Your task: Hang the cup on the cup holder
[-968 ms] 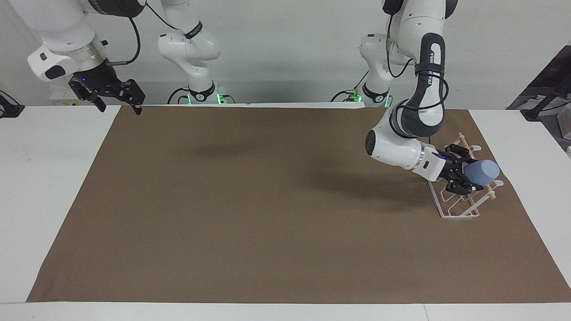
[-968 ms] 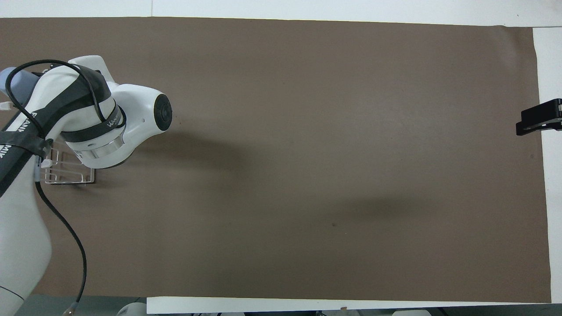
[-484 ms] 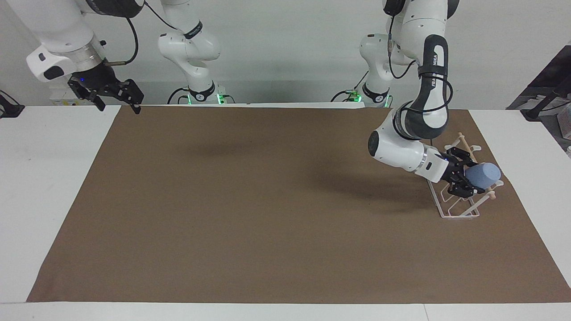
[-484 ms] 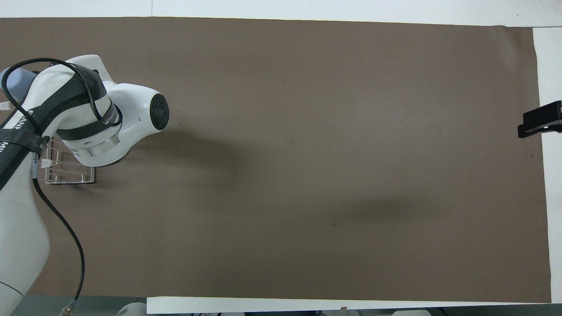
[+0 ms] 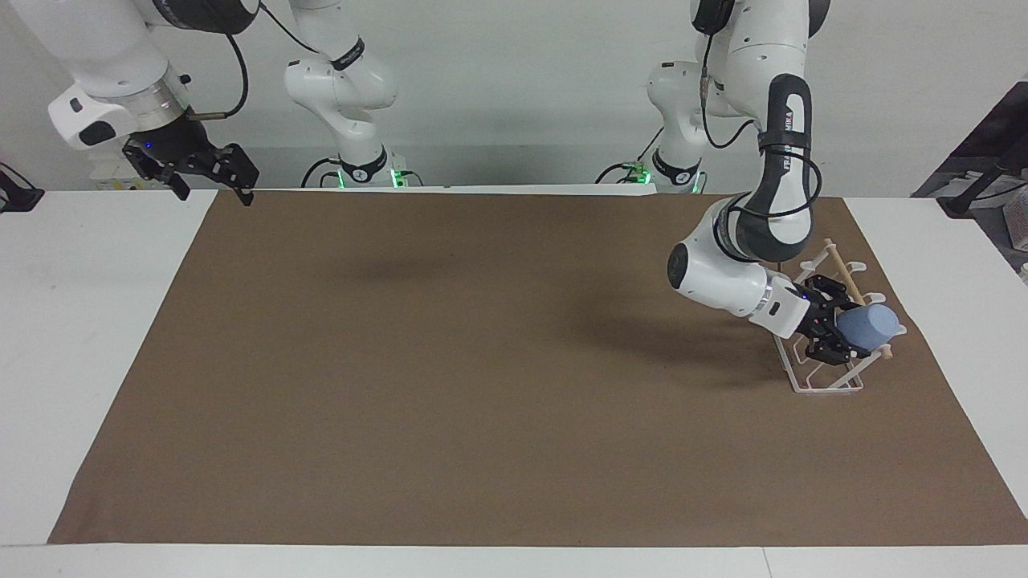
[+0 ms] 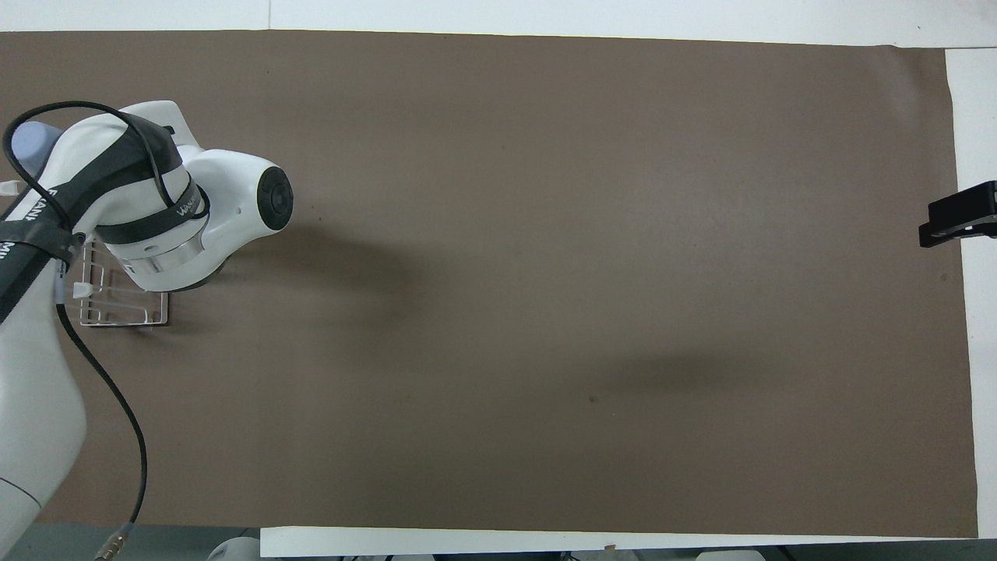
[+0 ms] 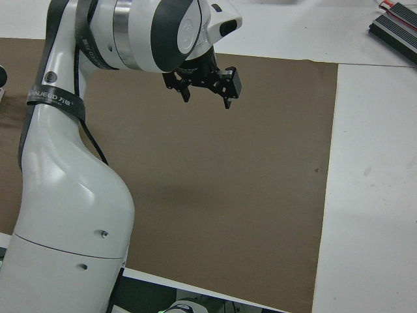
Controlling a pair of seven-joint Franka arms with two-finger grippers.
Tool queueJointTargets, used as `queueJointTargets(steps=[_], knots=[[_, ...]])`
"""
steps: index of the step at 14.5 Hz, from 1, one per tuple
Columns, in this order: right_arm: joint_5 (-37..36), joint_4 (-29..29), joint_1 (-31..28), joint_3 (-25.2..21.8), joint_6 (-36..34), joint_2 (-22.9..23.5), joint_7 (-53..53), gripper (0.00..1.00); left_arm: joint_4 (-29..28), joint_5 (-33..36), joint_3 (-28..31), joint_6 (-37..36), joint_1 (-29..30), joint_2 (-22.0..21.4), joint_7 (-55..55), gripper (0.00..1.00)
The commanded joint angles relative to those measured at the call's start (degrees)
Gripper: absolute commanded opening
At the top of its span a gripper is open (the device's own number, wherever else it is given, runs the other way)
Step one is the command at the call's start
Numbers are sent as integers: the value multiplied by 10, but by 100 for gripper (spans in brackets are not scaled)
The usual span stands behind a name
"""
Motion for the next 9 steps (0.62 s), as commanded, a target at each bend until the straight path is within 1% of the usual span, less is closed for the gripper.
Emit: queueJointTargets(steps=[1, 3, 4, 5, 6, 9], knots=[[-5, -10, -7, 4, -4, -7, 0, 100, -13, 4, -6, 25, 15, -4, -9, 51], [-5, -11, -5, 4, -3, -8, 3, 100, -23, 3, -7, 27, 14, -7, -8, 58], [-5, -11, -5, 4, -3, -8, 1, 100, -23, -2, -7, 28, 14, -7, -8, 71], [-4, -11, -5, 4, -4, -8, 1, 100, -23, -9, -7, 26, 11, -7, -7, 89], [-4, -11, -4, 4, -4, -8, 2, 100, -23, -11, -7, 22, 11, -7, -3, 100], [-1, -11, -4, 4, -3, -8, 1, 100, -18, -34, -7, 14, 6, -7, 2, 100]])
